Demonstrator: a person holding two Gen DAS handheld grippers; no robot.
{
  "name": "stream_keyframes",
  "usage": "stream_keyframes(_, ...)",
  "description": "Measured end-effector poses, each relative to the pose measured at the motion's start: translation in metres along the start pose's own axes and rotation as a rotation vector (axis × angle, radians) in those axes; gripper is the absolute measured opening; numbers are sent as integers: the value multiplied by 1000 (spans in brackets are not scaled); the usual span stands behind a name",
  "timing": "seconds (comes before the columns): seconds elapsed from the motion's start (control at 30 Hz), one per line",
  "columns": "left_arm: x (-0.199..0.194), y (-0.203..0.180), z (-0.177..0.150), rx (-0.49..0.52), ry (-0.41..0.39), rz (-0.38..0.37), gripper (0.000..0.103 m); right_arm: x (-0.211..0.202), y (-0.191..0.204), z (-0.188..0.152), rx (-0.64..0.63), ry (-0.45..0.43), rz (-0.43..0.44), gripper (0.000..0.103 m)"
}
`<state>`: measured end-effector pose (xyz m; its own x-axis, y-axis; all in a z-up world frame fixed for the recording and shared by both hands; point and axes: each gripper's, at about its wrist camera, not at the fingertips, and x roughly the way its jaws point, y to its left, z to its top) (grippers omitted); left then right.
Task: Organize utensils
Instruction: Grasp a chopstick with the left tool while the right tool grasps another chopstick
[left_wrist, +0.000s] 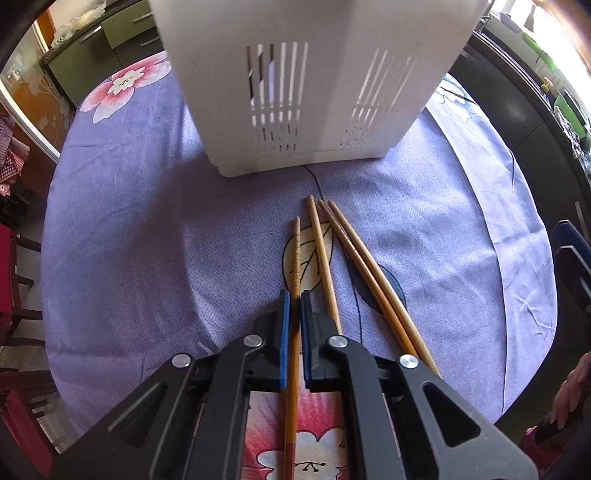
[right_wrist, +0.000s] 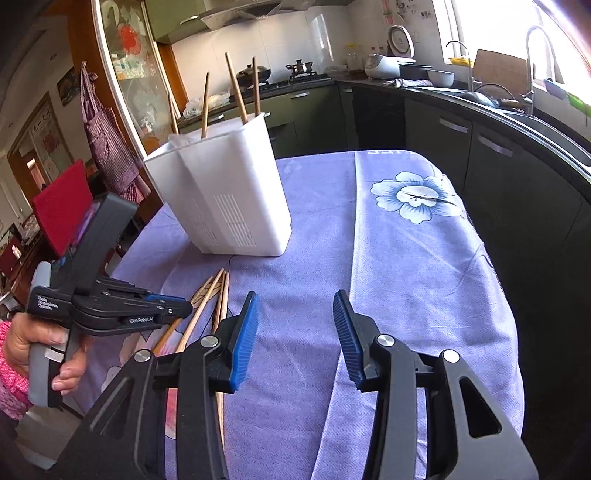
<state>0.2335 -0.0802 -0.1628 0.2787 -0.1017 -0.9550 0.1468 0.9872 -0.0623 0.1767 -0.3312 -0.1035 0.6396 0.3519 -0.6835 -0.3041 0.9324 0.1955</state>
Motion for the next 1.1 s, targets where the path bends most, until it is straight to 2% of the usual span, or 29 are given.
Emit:
stream_keyframes(0.23, -43, 36, -12, -59, -123, -17, 6, 65, 41, -2, -125, 149, 75, 42)
stream_keyframes(0.37, -72, 49, -19, -69, -200, -20, 6, 90, 66, -4, -211, 178, 42, 42)
stream_keyframes(0.53, -97, 65, -26, -83, -256, -41, 6, 108, 76, -5, -246, 205, -11, 42)
stream_keyframes(0.83, -100, 79, -34, -99, -270, -58, 6, 113, 79, -3, -266, 220, -40, 42)
stream_keyframes(1.0, -99, 79, -35, -95, -267, -64, 6, 113, 82, -1, -277, 232, -90, 42)
stream_keyframes(1.1, -98, 81, -35, -98, -267, -65, 6, 110, 83, 3, -266, 226, -67, 42)
